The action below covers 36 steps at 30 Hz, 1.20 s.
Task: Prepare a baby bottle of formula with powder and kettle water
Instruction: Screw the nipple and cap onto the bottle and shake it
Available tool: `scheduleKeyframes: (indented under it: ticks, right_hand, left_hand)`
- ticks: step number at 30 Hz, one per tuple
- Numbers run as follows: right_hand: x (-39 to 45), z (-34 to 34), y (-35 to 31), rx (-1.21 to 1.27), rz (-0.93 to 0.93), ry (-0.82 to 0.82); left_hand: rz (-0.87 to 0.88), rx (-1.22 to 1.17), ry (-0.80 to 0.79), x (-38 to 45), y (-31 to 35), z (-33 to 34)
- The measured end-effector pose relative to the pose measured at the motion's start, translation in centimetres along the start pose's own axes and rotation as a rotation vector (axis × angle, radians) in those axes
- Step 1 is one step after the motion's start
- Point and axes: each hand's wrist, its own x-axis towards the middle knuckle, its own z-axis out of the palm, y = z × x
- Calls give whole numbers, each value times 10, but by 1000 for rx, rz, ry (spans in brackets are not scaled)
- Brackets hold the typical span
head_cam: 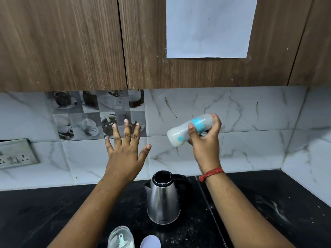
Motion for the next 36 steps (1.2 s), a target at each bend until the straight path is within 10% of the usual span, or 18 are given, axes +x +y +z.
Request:
scheduleKeyframes:
  ticks: [3,7,10,14,17,28,31,36]
  right_hand:
    - [1,1,0,-151,34,-228]
    - [4,-1,-1,1,7,-2]
    - [7,1,-3,-86,77,-211]
    - [11,-3,-4,30,42,15]
    - [8,0,-4,-31,121,-192]
    - [13,-5,-7,105,41,58]
    - [13,-5,-7,1,112,-222]
    - [12,-7,-5,74,80,-60]
  left_hand:
    - [13,9,-7,-2,1,0]
    - [2,1,-1,-1,1,-2]
    - [14,18,-1,-2,0,-2]
    - [4,2,2,-1,0,-2]
    - [17,22,-4,-3,1,-2]
    - [8,-2,-2,0,1,-4]
    - [20,28,-8,-1,1,-4]
    - [21,11,-3,1,4,-1]
